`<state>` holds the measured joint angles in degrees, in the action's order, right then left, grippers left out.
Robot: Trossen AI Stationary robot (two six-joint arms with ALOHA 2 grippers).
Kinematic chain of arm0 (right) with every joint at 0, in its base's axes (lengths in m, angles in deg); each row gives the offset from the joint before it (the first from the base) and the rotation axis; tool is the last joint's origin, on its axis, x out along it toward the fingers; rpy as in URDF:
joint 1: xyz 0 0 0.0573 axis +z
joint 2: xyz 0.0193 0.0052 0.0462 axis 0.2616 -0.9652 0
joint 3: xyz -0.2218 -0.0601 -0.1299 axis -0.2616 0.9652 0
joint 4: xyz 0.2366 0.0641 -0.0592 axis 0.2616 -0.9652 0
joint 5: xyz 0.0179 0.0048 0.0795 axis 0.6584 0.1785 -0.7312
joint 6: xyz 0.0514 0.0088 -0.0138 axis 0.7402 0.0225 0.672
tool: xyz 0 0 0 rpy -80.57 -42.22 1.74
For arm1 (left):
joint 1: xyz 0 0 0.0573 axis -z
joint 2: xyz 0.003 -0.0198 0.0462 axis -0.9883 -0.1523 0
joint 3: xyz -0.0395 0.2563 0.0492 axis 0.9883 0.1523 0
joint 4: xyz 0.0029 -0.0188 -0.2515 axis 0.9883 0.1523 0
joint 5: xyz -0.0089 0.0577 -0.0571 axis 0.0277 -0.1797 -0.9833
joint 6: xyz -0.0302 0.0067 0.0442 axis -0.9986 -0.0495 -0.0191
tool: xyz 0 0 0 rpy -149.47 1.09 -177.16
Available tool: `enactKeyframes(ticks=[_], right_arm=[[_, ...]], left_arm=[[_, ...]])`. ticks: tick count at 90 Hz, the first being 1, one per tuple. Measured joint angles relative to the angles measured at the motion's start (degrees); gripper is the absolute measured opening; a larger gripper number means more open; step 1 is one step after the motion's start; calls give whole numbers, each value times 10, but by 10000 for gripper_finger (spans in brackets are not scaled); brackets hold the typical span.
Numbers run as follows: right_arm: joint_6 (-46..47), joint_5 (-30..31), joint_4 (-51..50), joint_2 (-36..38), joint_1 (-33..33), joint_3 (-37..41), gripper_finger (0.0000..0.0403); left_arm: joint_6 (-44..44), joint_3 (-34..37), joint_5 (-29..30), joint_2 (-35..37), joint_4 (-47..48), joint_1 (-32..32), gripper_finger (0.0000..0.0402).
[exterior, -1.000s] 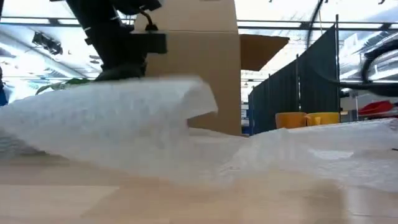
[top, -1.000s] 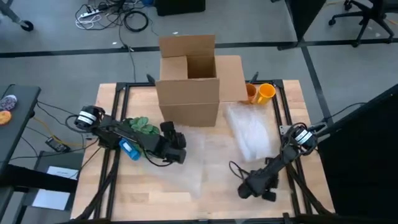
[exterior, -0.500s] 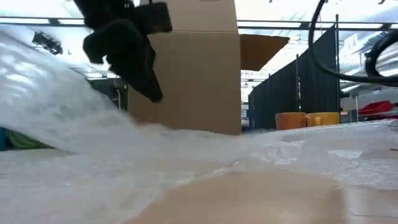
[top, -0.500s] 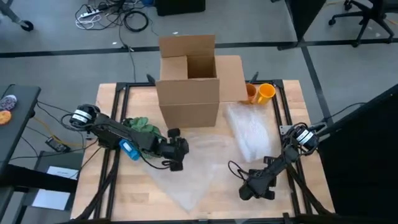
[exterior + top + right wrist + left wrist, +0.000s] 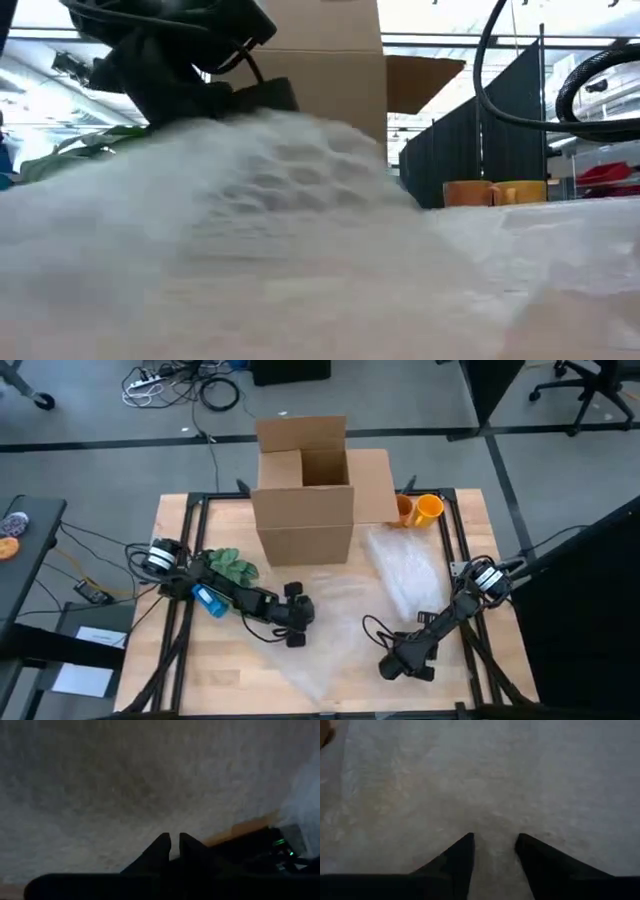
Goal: Wrap mug
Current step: Wrap the yellow mug with the bubble wrap
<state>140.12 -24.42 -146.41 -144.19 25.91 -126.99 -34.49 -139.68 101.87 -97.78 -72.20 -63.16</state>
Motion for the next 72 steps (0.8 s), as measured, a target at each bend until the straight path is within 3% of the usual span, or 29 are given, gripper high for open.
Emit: enactKeyframes(ticks=[10, 14, 48, 61, 72], right_arm=[[-1, 3, 15, 0, -2, 0, 22], [-1, 9, 22, 0, -2, 0, 22], [-1, 53, 125, 5, -18, 0, 22], [8, 65, 127, 4, -18, 0, 22], [9, 78, 128, 4, -16, 0, 22]], left_arm=[[4, -14, -2, 23, 30, 1, 26], [5, -26, 0, 35, 58, 1, 12], [6, -211, 25, 182, 318, 8, 1], [18, -287, 109, 238, 393, 26, 0], [15, -304, 177, 285, 400, 42, 0]])
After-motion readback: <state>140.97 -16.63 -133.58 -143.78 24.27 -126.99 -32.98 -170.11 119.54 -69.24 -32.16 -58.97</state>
